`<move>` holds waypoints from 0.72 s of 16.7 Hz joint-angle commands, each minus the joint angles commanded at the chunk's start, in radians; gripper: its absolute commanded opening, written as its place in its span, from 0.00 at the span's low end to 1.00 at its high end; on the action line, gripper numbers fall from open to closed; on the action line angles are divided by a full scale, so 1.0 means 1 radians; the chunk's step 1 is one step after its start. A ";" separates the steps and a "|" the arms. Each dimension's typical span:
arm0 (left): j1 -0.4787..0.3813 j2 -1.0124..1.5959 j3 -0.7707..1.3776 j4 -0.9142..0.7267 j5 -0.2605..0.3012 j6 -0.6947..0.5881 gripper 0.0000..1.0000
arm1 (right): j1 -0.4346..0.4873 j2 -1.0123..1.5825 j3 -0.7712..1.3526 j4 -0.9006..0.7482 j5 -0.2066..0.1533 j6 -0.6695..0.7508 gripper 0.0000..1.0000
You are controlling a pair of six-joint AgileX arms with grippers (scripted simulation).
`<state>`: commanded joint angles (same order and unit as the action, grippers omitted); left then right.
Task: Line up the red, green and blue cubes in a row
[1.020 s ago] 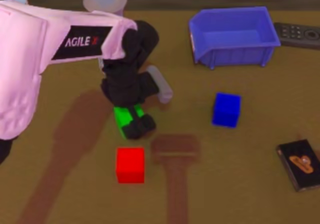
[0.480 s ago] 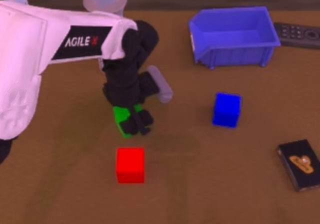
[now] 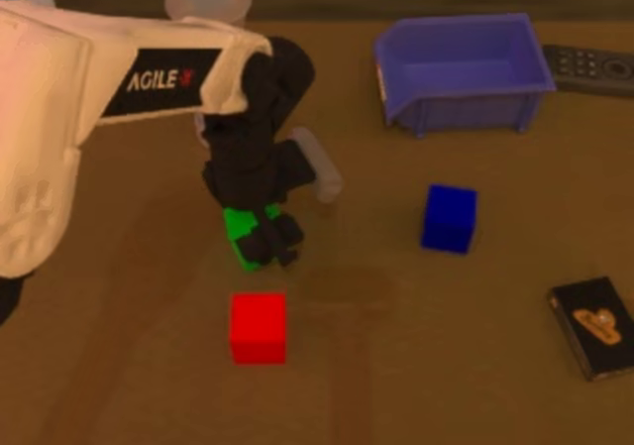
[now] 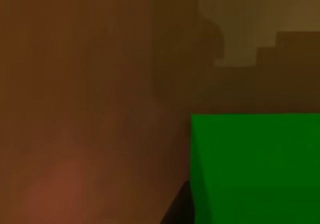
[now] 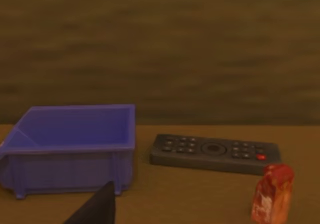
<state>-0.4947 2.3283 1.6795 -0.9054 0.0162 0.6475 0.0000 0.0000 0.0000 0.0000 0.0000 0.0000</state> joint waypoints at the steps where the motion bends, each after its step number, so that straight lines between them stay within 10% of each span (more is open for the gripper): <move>1: 0.002 -0.008 0.016 -0.024 0.000 0.000 0.00 | 0.000 0.000 0.000 0.000 0.000 0.000 1.00; 12: 0.007 -0.082 0.120 -0.207 -0.002 0.002 0.00 | 0.000 0.000 0.000 0.000 0.000 0.000 1.00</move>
<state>-0.4875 2.2464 1.7998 -1.1122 0.0147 0.6493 0.0000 0.0000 0.0000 0.0000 0.0000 0.0000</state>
